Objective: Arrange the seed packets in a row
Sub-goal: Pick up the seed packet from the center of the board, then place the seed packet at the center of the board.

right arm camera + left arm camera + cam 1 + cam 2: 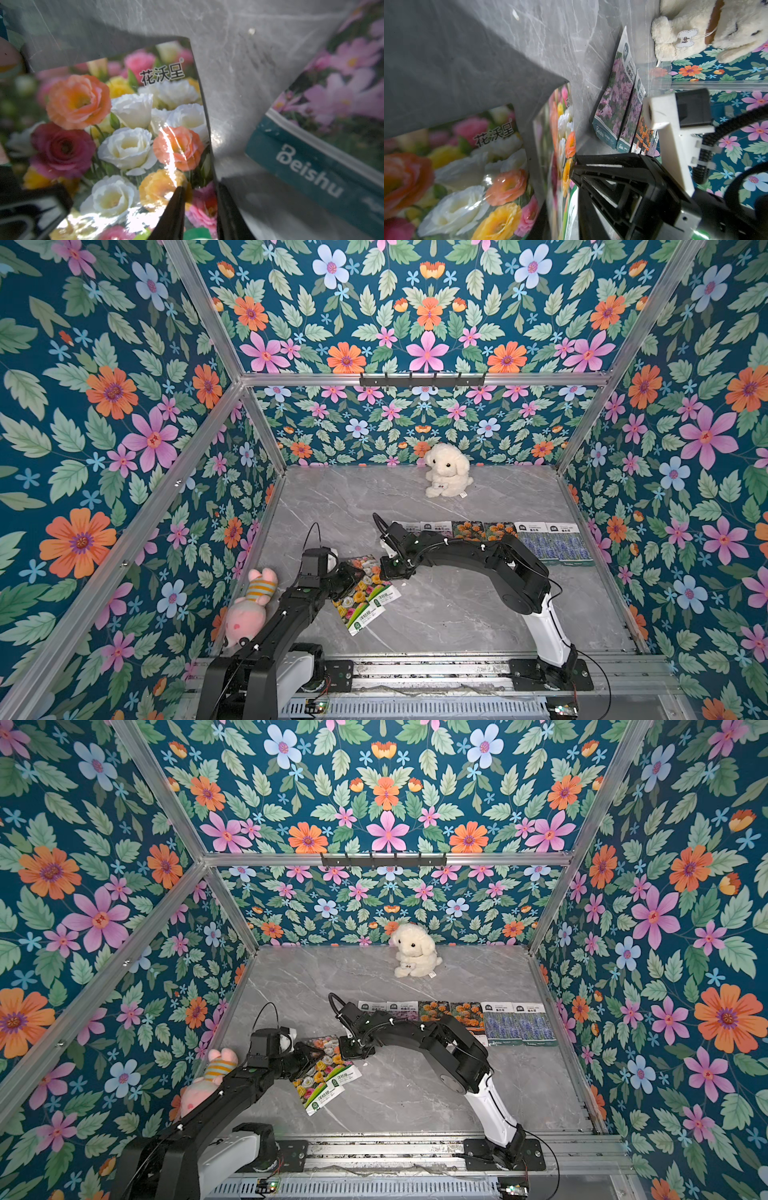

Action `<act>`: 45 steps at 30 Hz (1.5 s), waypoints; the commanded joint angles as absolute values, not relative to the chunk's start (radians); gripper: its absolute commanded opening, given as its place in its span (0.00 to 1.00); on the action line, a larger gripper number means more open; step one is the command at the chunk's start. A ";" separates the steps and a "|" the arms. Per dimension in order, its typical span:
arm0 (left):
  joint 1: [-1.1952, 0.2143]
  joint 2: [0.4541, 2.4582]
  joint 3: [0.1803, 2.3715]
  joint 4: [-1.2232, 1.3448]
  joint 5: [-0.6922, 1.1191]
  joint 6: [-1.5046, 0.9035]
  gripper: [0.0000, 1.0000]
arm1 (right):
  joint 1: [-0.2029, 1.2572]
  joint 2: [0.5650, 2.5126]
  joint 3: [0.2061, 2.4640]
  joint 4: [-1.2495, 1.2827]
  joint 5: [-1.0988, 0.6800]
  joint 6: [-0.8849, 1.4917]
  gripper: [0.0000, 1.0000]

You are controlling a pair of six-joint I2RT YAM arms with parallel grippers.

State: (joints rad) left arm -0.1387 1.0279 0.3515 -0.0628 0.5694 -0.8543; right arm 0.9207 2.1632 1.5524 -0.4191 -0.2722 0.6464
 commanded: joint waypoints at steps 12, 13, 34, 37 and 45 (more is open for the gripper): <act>-0.138 1.060 0.595 -0.335 0.427 -0.621 0.00 | 0.842 1.760 1.301 -0.280 -0.146 0.753 0.56; -0.137 1.068 0.632 -0.368 0.424 -0.589 0.00 | 0.830 1.722 1.271 -0.268 -0.128 0.752 0.61; -0.153 1.723 1.406 -0.662 0.498 -0.083 0.00 | 0.444 1.229 0.915 -0.303 -0.028 0.600 0.97; -0.153 1.789 1.456 -0.697 0.489 -0.053 0.00 | 0.429 1.207 0.899 -0.322 -0.029 0.594 0.97; -0.150 1.896 1.485 -0.706 0.516 -0.035 0.00 | 0.421 1.189 0.900 -0.363 -0.030 0.600 0.97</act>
